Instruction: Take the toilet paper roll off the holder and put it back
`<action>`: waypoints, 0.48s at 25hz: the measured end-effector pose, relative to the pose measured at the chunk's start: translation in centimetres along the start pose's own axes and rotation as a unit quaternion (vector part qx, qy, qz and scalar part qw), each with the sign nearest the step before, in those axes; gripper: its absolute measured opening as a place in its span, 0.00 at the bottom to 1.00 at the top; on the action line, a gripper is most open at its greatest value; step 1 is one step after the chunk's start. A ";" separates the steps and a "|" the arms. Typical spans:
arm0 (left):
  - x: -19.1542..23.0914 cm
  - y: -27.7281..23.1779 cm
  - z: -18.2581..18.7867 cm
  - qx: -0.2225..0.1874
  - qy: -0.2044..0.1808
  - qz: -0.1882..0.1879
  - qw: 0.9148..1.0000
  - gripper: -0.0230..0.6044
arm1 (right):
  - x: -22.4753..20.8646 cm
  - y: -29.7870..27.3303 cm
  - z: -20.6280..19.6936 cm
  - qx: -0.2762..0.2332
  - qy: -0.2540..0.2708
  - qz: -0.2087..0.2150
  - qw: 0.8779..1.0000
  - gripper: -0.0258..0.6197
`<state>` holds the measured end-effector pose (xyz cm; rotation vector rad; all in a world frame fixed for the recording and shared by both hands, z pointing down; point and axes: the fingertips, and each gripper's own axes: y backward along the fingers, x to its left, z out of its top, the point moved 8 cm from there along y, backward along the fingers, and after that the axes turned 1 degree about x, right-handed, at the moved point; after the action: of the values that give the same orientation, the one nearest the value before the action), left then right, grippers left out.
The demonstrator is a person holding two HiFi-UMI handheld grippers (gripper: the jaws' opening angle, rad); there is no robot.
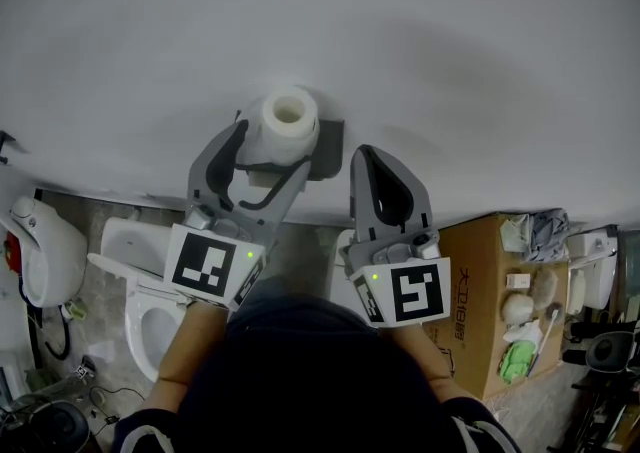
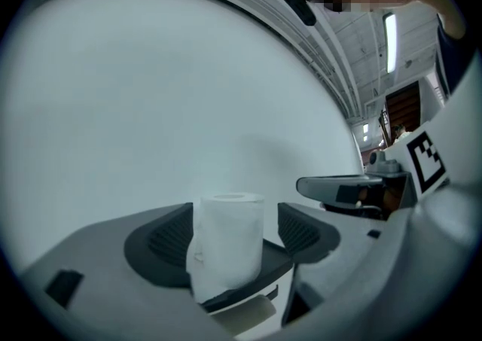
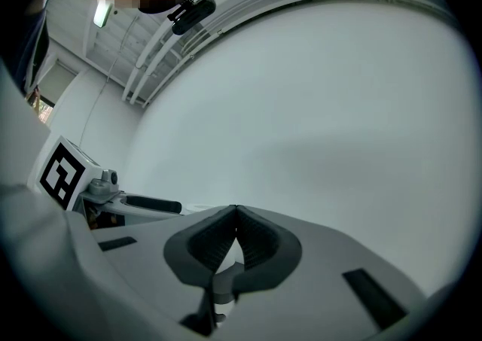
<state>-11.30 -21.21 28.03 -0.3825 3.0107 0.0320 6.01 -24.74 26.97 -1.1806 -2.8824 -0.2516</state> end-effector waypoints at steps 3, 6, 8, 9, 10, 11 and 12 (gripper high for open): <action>-0.1 -0.6 -0.3 0.012 0.002 -0.002 1.000 0.57 | -0.2 0.0 0.0 0.001 0.000 -0.002 1.000 0.06; -0.2 -1.2 -0.5 0.027 0.008 -0.004 1.000 0.57 | -0.3 -0.1 -0.1 0.004 0.000 -0.002 1.000 0.06; -0.2 -1.6 -0.6 0.029 0.001 -0.007 1.000 0.57 | -0.4 -0.1 -0.2 0.005 0.001 -0.002 1.000 0.06; -0.2 -1.7 -0.7 0.031 0.001 -0.007 0.999 0.57 | -0.4 -0.1 -0.2 0.006 0.001 -0.002 1.000 0.06; -0.2 -1.8 -0.7 0.033 0.002 -0.006 0.999 0.57 | -0.4 0.0 -0.3 0.007 0.001 -0.003 1.000 0.06; -0.3 -1.9 -0.7 0.035 0.001 -0.005 0.999 0.57 | -0.4 0.1 -0.3 0.007 0.001 -0.003 1.000 0.06; -0.3 -2.0 -0.8 0.036 -0.003 -0.005 0.999 0.57 | -0.4 0.2 -0.3 0.007 0.001 -0.004 1.000 0.06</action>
<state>-10.60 -23.14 28.82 -0.3899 2.9945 -0.0746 6.42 -24.99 27.28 -1.1673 -2.8821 -0.2322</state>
